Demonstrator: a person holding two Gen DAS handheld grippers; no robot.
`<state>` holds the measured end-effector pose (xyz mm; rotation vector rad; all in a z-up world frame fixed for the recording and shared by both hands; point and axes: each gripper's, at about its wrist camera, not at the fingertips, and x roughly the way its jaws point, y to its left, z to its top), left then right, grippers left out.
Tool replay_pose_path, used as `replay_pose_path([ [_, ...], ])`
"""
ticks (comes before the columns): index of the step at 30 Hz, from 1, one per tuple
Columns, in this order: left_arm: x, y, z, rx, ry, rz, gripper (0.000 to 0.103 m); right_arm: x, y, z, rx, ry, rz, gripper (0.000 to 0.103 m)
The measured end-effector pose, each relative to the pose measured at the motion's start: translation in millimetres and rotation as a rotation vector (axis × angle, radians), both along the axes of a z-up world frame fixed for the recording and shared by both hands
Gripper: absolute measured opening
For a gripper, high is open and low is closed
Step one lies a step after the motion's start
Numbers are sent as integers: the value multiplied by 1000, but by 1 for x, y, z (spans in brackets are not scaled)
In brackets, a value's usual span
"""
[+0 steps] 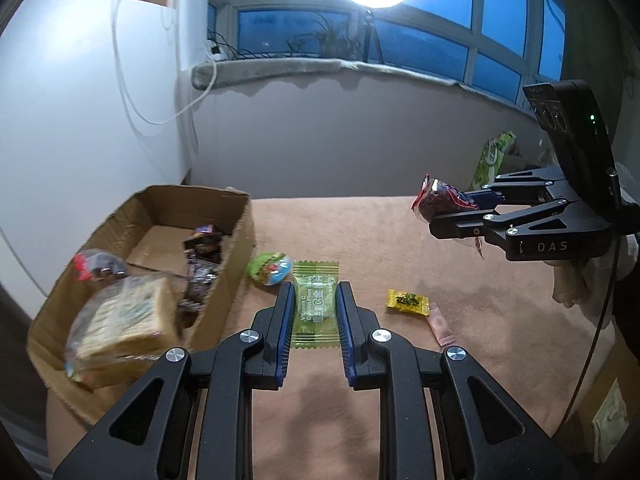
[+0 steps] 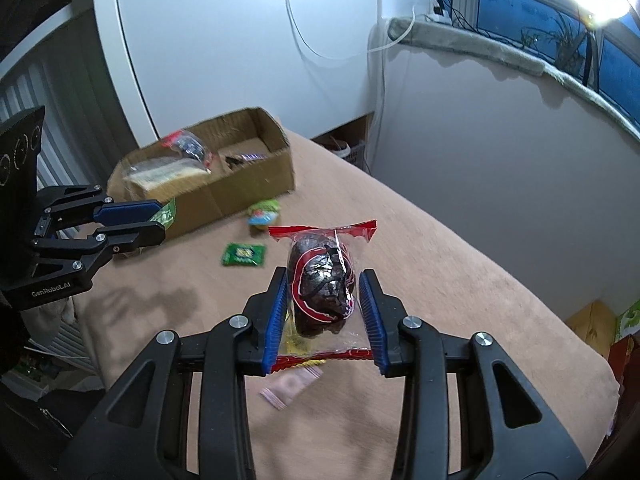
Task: Organize snacks
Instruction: 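Carry the chocolate pastry and green candy into the box with both grippers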
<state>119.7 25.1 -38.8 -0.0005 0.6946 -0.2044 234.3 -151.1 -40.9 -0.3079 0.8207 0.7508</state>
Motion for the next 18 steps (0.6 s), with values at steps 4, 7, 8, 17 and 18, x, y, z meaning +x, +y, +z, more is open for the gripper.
replay_pose_path([
  [4, -7, 18, 7, -14, -19, 33, 19, -4, 16, 8, 6, -13, 15, 37],
  [7, -12, 34, 11, -22, -30, 61, 19, -5, 29, 12, 10, -20, 25, 37],
  [8, -14, 40, 13, -24, -33, 70, 19, -4, 35, 14, 14, -24, 27, 37],
  [17, -20, 85, 20, -28, -57, 146, 19, 0, 83, 25, 29, -42, 68, 37],
  [18, -21, 90, 20, -28, -58, 154, 19, 1, 86, 25, 31, -43, 71, 37],
])
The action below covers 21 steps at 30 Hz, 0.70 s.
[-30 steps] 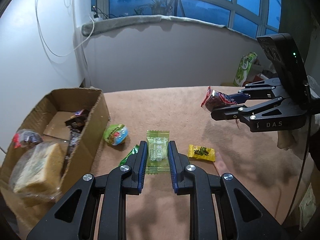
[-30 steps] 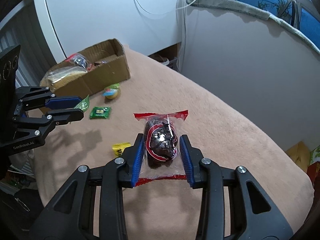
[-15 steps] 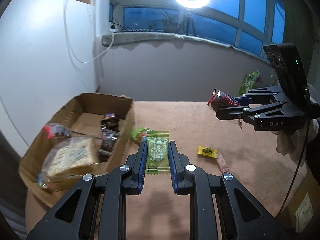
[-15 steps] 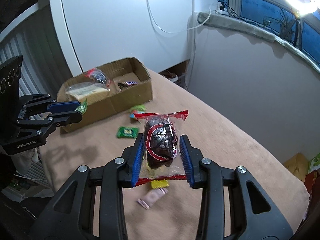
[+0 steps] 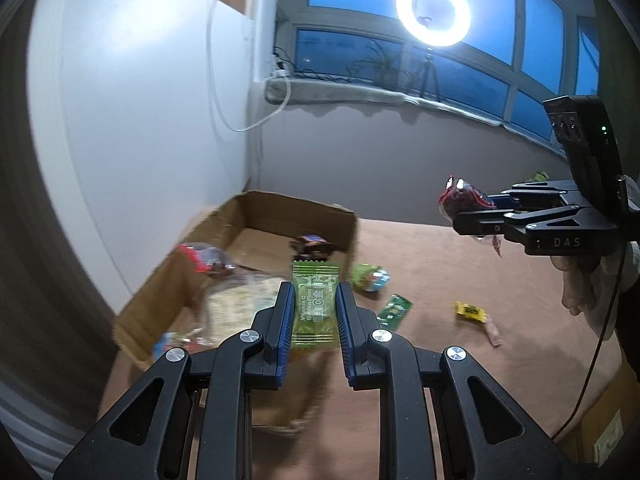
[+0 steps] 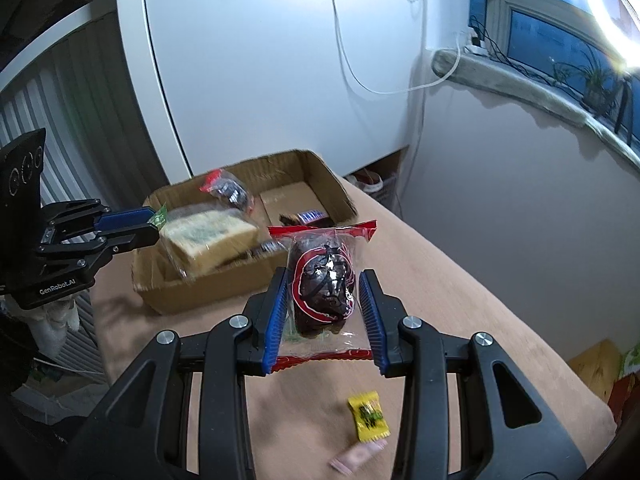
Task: Organize snacks
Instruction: 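Carry the chocolate pastry and green candy into the box with both grippers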
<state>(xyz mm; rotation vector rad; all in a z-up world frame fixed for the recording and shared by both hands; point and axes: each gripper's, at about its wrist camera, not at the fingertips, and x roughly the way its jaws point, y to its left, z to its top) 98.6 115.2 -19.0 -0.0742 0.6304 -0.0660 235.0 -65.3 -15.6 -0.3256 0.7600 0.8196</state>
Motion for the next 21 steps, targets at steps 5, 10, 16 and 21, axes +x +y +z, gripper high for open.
replay_pose_path([
  [5, 0, 26, 0, -5, -5, 44, 19, 6, 24, 2, 5, -1, 18, 37],
  [10, 4, 46, -4, -2, 2, 74, 19, 13, 45, 0, 5, 2, 30, 37],
  [16, 12, 62, -9, 7, 16, 105, 19, 24, 71, -4, 2, 15, 48, 37],
  [21, 20, 73, -14, 17, 29, 136, 19, 33, 92, -11, 1, 27, 63, 37],
])
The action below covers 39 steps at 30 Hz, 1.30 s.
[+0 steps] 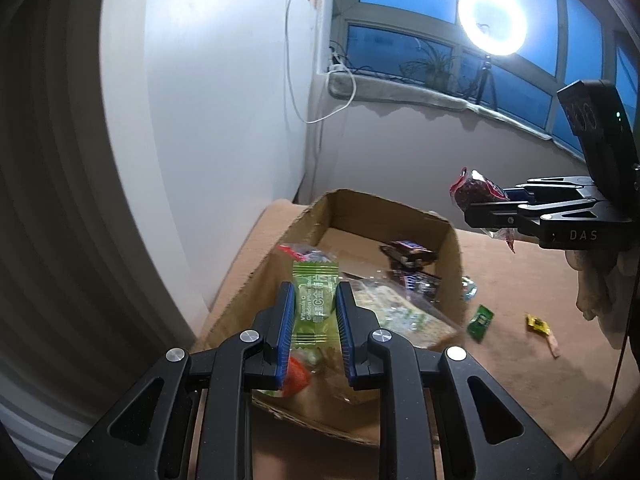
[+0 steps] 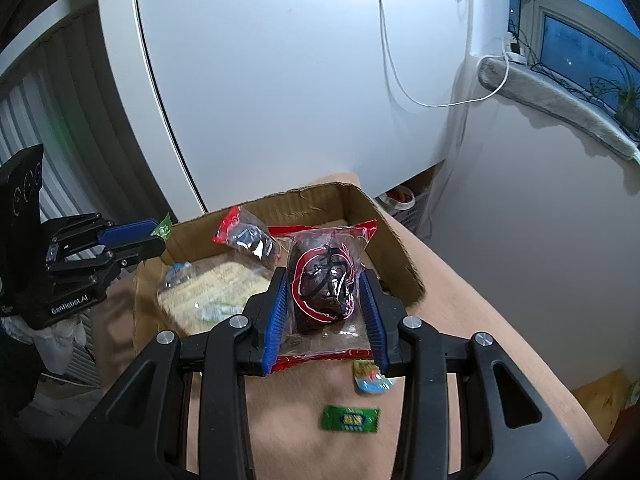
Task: Organize snacks
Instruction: 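Carry the chocolate pastry and green candy into the box with both grippers, then open both grippers over the box and move back toward the table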
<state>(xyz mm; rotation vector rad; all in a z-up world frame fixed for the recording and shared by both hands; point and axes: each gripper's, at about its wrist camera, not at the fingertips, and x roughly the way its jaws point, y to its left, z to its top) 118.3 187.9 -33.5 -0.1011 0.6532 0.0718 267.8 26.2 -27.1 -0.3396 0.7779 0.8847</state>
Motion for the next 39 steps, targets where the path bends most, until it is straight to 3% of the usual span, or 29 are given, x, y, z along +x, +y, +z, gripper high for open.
replay_pose_path([
  [17, 11, 2, -7, 12, 25, 21, 20, 14, 38, -22, -18, 48, 15, 38],
  [20, 13, 2, -6, 9, 19, 29, 21, 15, 38, -21, -16, 37, 3, 48],
  [22, 12, 3, -6, 6, 17, 28, 21, 14, 37, -18, -3, 25, -10, 64],
  [25, 11, 2, -6, 7, 16, 27, 22, 14, 35, -16, 2, 23, -12, 64],
  [27, 10, 2, -6, 7, 17, 29, 32, 13, 34, -16, -5, 17, -14, 64],
  [36, 7, 0, -3, 7, 7, 29, 32, 8, 21, -6, 10, 10, -30, 64],
  [39, 3, -4, 1, 8, -6, 28, 32, 4, 13, -1, 19, 1, -42, 77],
])
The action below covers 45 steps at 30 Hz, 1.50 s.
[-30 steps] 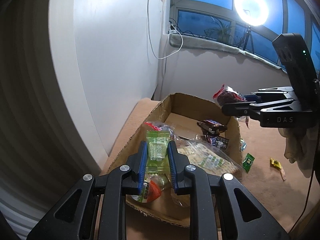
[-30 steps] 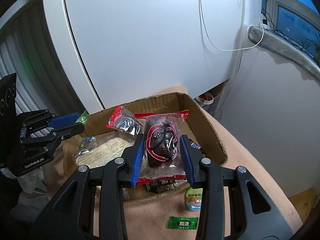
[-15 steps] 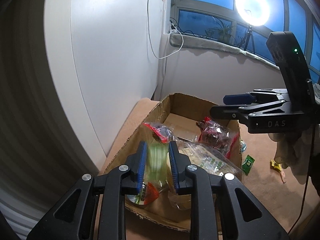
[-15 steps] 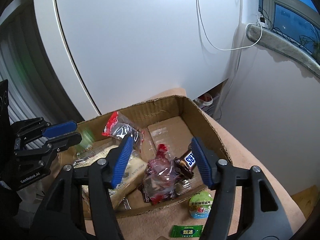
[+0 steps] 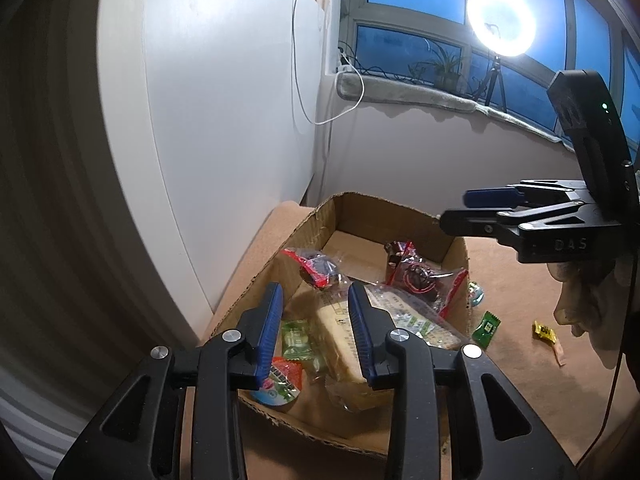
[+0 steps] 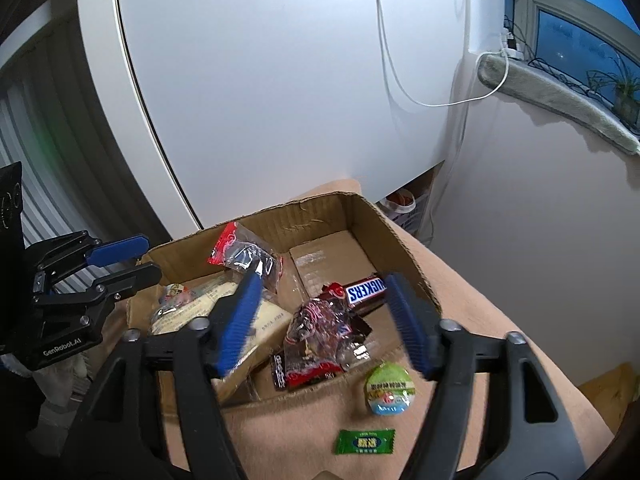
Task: Organize snacks
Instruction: 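Open both grippers over the box and move back toward the table, then grasp the yellow candy with the right gripper while the left grasps the green candy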
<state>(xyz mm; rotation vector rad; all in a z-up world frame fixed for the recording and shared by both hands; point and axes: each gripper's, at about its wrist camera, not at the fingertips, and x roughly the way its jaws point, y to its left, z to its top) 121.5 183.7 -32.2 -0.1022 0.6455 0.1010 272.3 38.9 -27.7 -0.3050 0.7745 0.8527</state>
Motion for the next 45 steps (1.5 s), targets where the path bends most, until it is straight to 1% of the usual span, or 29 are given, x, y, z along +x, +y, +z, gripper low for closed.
replay_pose_path([
  [6, -11, -9, 10, -7, -31, -11, 32, -13, -29, 17, 27, -32, -30, 78],
  [12, -23, -24, 19, -19, -59, -33, 32, -31, -73, 32, 52, -63, -75, 78],
  [19, -34, -48, 29, -29, -85, -79, 32, -46, -122, 33, 54, -72, -138, 78],
  [24, -35, -71, 31, -30, -86, -126, 32, -56, -155, 21, 30, -59, -175, 78],
  [29, -32, -97, 27, -41, -71, -185, 32, -68, -180, -3, -17, -27, -183, 78],
  [32, -28, -116, 19, -43, -45, -228, 32, -72, -190, -17, -40, 2, -179, 78],
  [36, -19, -139, 6, -32, -5, -281, 32, -70, -200, -29, -48, 31, -171, 78],
  [45, 14, -167, -22, -42, 95, -343, 32, -59, -199, -56, -60, 92, -121, 78],
])
